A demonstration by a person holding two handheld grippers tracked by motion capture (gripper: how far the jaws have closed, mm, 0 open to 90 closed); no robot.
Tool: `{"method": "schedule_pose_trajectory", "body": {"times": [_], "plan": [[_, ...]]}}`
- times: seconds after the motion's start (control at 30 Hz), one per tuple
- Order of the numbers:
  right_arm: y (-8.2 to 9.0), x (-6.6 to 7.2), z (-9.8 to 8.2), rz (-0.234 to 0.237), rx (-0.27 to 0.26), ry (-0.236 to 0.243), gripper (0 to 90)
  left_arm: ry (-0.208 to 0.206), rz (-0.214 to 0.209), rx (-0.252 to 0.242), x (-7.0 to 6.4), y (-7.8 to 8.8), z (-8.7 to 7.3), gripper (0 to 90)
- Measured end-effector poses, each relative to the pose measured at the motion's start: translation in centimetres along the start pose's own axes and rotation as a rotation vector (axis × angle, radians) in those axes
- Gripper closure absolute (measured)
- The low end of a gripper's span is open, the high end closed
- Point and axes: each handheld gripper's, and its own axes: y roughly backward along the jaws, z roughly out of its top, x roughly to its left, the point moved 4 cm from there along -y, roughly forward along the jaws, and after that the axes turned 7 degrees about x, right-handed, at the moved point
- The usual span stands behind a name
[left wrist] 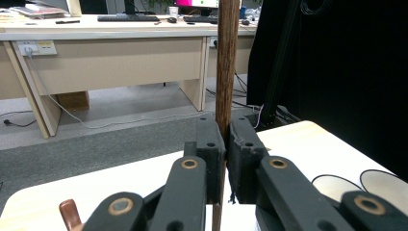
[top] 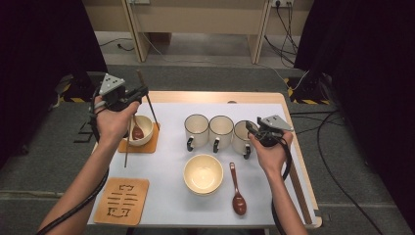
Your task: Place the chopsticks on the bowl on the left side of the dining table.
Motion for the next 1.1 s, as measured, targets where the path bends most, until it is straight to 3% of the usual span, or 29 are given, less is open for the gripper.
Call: {"method": "schedule_pose_trajectory", "body": {"times": [0.5, 1.1], "plan": [[2.2, -0.5, -2.0, -0.014, -0.01, -0.02, 52.7, 0.008, 0.0, 0.007, 0.5, 1.7, -1.3, 83.4], [3.0, -0.7, -3.3, -0.026, -0.016, -0.028, 52.1, 0.012, -0.03, 0.031, 0.2, 3.5, -3.3, 83.5]]}}
